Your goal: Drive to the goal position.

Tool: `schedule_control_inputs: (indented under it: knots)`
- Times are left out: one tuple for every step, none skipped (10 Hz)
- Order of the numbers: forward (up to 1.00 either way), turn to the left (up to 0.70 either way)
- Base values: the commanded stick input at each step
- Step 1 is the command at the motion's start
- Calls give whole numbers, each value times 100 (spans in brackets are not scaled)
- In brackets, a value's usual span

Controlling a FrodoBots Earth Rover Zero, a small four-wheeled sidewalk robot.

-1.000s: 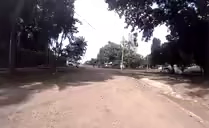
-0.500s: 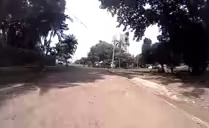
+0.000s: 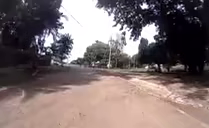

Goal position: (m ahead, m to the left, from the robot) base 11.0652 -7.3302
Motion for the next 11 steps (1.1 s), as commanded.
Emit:
schedule_control_inputs:
  knots:
    - [70, 0]
    - [70, 0]
    - [70, 0]
    - [70, 0]
    - [70, 0]
    - [70, 0]
    - [70, 0]
    - [70, 0]
    - [70, 7]
    - [70, 28]
    - [70, 0]
